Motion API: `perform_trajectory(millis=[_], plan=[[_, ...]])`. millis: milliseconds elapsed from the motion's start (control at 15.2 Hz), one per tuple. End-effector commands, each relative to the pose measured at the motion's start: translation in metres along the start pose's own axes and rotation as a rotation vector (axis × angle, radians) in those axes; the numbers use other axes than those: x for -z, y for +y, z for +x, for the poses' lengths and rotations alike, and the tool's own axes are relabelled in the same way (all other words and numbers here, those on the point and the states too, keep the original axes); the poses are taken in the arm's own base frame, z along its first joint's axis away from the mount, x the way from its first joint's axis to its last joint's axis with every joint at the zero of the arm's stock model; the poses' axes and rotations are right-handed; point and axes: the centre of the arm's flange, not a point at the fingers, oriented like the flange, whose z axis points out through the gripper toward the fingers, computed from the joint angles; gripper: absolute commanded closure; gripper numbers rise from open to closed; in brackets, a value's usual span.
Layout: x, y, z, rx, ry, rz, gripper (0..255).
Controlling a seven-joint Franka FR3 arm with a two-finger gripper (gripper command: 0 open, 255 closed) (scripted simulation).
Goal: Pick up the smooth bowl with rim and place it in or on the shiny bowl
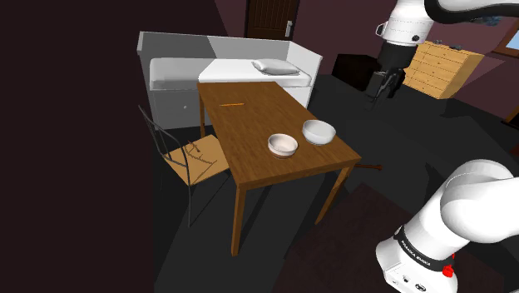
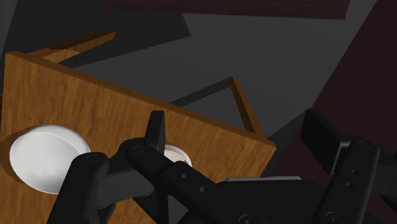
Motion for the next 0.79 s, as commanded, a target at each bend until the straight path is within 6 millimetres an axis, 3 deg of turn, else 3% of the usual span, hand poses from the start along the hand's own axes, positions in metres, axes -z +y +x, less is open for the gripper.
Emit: perform_trajectory(millis=[0, 726], plan=[[0.000, 0.000, 0.000, 0.000, 0.000, 0.000, 0], [-0.103, -0.006, 0.102, -0.017, 0.004, -0.030, 0]])
